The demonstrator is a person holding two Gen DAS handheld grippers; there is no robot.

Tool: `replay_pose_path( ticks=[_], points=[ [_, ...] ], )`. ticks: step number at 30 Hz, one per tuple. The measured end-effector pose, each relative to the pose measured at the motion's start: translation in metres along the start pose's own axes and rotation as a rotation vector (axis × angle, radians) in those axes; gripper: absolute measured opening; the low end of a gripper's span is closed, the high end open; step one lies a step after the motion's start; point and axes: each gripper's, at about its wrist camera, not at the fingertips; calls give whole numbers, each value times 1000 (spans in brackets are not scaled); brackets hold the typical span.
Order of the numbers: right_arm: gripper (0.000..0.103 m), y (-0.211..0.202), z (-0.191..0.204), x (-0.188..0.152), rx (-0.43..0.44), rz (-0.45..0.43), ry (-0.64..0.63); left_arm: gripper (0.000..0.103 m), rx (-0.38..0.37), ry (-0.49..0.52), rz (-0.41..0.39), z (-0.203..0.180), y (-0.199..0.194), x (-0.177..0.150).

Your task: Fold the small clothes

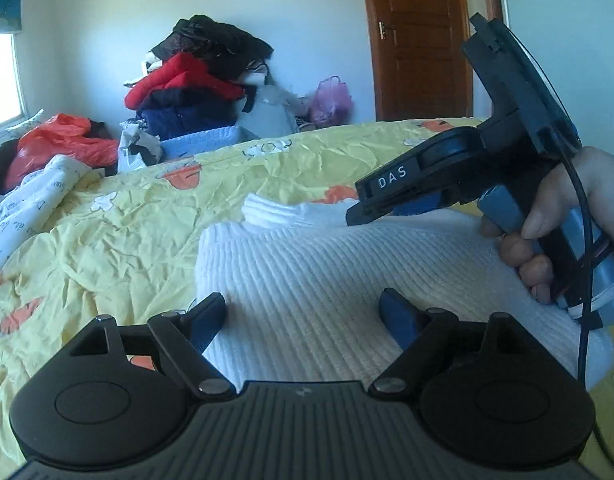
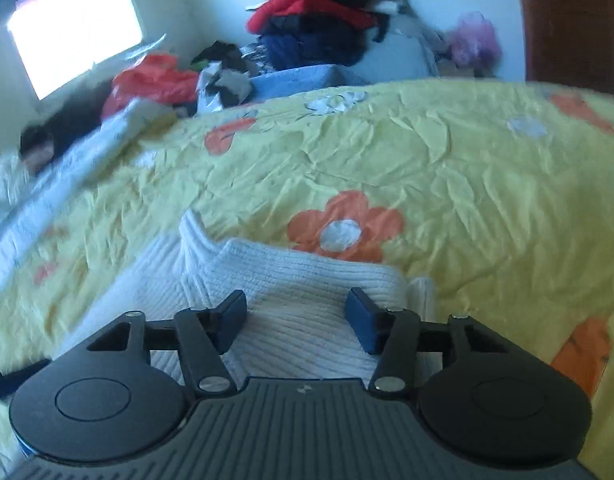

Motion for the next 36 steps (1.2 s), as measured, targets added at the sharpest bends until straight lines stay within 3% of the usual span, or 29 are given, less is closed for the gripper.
replay_pose_path(
  ticks=[3, 8, 12, 15, 17, 19, 22, 26, 32, 36],
  points=[
    [56, 6, 8, -2, -27, 16, -62, 84, -3, -3, 5, 2, 2, 2],
    [56, 0, 7, -3, -23, -13, -51, 84, -1, 0, 0, 0, 1, 0],
    [64, -28, 33, -8, -91, -80, -82, 84, -6, -2, 11, 3, 0, 1],
    [65, -45, 60, -16, -34, -77, -168, 84, -6, -3, 11, 4, 0, 1],
    [69, -45, 69, -24, -41, -38, -209, 84, -6, -4, 11, 4, 0, 1],
    [73, -32, 59, -36, -88, 11, -208, 84, -6, 0, 7, 4, 0, 0],
    [77, -32, 32, -40, -10, -42, -91, 84, 5, 9, 1, 2, 1, 0],
    [79, -32, 45, -40, -50, -33, -153, 84, 9, 14, 6, 1, -1, 1],
    [82, -84, 52, -58, -48, -160, -76, 85, 43, -7, -1, 4, -14, 1],
    [86, -126, 61, -86, -9, -201, -71, 85, 4, -37, -105, 10, -61, -12]
  ],
)
Point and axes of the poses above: each gripper's, at about its wrist camera, not at the fingertips, and y roughly the way its jaws point, z to its left, x to its top, and after that the axes turned 10 degrees about x, right-handed
